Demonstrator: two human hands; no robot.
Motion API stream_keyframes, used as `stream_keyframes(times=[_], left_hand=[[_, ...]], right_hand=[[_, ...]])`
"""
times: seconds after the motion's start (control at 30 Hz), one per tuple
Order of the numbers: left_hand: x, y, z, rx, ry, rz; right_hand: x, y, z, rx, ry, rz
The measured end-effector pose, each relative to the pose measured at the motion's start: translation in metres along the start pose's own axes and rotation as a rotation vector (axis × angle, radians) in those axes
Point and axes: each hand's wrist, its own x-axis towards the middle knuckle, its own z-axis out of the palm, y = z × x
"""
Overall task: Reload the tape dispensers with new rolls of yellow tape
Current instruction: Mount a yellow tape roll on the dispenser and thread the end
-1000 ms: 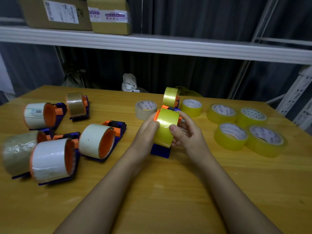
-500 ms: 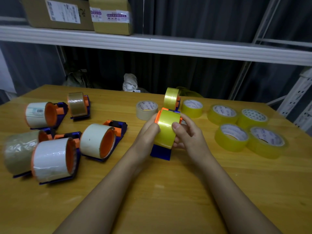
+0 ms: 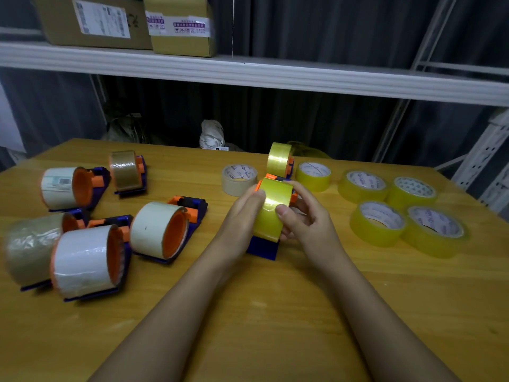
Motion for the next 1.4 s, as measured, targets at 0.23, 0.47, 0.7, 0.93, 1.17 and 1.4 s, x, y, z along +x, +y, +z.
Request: stream_keyframes(times=[0.23, 0.47, 0.7, 0.93, 1.17, 1.4], left_hand=[[0.0, -0.008, -0.001, 0.2, -0.004, -0.024], [-0.011, 0.008, 0.004, 0.585, 0.098, 0.038], [0.0, -0.015, -0.007, 0.762, 0.071, 0.099], [-0.002, -0.012, -0.003, 0.823, 0.025, 0.089], [-0.004, -0.007, -0.001, 0.811, -0.003, 0.109], [-0.003, -0.009, -0.001, 0.851, -0.069, 0.107]], right_hand=[[0.0, -0.002, -0.009, -0.629, 0.187, -0.549], [0.001, -0.005, -0.002, -0.508, 0.056, -0.387], [0.001, 0.002, -0.002, -0.422, -0.003, -0.172], [0.006, 0.003, -0.011, -0.382, -0.021, -0.159], [0.003, 0.009, -0.005, -0.437, -0.062, -0.086], [0.002, 0.004, -0.014, -0.39, -0.173, 0.01]])
